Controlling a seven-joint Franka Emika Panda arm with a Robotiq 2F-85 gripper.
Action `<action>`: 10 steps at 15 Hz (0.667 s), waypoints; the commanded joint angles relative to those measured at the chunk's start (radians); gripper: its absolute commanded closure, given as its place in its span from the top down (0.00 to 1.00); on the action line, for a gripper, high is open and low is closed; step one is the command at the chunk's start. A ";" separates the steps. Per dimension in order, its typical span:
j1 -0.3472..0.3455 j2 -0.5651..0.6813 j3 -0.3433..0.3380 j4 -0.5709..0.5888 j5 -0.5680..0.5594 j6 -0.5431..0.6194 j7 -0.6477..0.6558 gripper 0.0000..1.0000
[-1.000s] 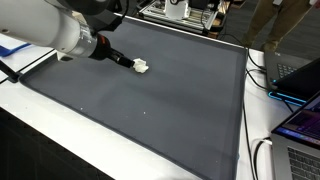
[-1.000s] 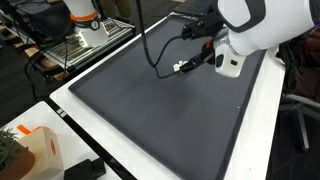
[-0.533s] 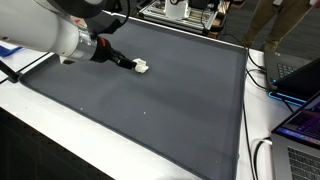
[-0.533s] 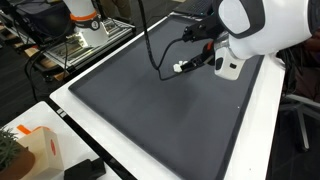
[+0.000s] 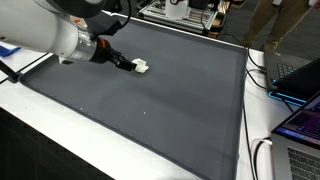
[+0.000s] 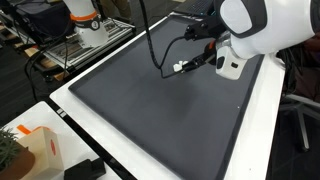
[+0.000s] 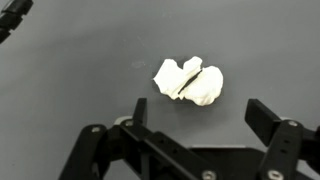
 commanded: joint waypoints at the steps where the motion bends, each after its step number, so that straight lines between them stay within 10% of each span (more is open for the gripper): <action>1: 0.011 -0.043 -0.007 -0.041 0.002 0.080 0.031 1.00; 10: 0.032 -0.147 -0.005 -0.134 -0.021 0.097 -0.006 1.00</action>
